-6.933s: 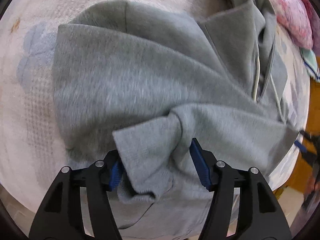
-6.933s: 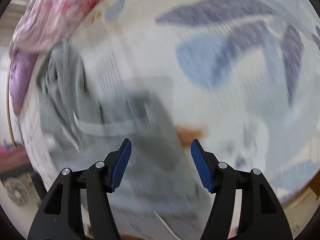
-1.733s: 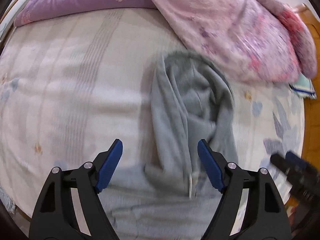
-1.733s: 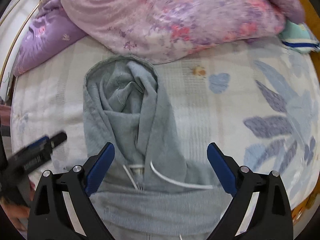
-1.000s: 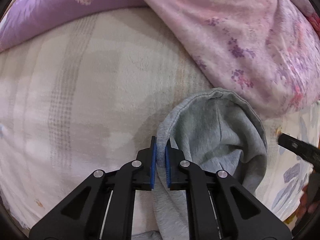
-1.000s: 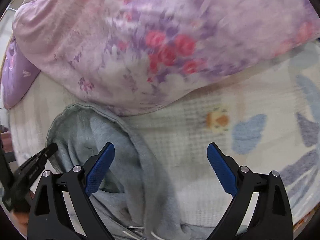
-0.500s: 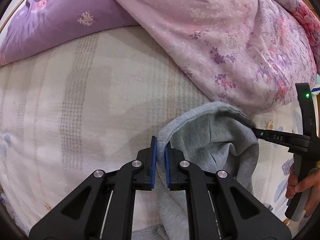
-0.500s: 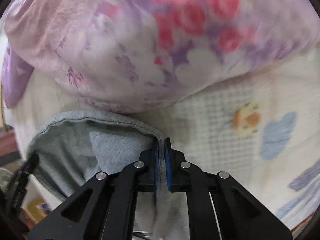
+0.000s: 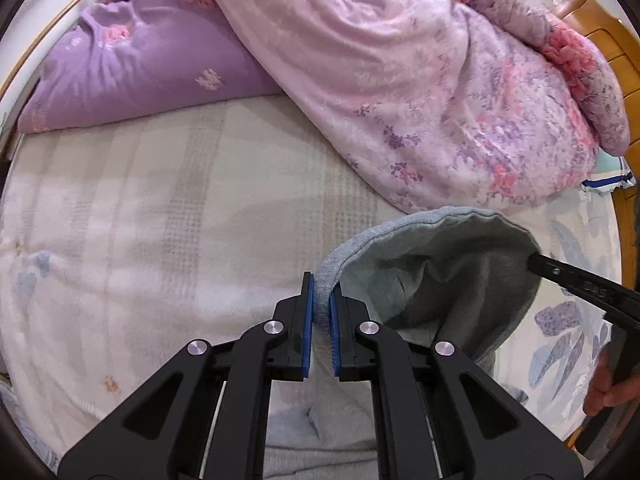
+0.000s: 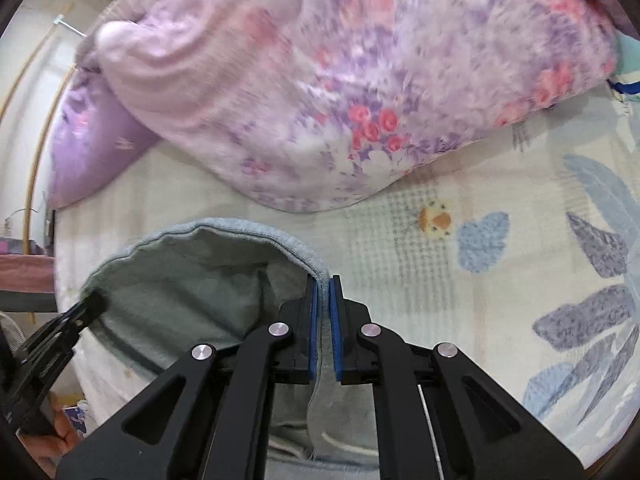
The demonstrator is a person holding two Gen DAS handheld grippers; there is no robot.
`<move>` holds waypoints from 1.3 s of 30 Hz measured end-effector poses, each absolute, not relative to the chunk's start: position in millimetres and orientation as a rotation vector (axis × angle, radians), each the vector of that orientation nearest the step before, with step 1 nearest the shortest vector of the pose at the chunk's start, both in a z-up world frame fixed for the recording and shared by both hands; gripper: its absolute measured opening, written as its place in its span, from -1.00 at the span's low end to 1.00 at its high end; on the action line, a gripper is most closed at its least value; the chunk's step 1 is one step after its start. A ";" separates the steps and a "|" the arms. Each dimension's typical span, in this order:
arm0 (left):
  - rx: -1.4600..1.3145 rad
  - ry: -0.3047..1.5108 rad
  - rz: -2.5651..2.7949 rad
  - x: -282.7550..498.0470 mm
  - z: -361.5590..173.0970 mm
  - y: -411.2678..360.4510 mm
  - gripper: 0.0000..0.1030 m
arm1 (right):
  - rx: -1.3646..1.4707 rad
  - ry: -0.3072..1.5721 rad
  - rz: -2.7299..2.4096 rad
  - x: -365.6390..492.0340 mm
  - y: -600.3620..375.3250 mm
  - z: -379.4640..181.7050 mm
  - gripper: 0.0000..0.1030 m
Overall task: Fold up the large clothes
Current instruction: 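Lift the hood with both grippers and fold it over onto the body, then open both grippers to release the folded hood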
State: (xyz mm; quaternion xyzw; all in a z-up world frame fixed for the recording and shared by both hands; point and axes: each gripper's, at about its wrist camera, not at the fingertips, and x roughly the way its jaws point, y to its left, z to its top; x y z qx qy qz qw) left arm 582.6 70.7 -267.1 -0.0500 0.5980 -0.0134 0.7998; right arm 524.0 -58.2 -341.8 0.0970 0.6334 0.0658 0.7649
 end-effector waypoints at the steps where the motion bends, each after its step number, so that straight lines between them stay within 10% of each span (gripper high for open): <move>1: -0.110 1.271 -0.025 573.4 -260.2 72.5 -0.85 | 0.220 1.358 0.157 515.9 -55.9 -333.0 -0.89; 19: -0.135 1.109 -0.096 328.5 -181.5 78.4 -0.86 | 0.168 1.153 0.374 270.7 -55.2 -222.9 -0.89; 35: -0.137 1.544 -0.079 132.2 -351.1 83.6 -0.67 | 0.271 1.679 0.265 92.6 -106.5 -417.6 -0.79; 39: -0.162 1.440 -0.115 133.7 -324.2 87.0 -0.37 | 0.264 1.591 0.266 96.9 -106.9 -376.4 -0.04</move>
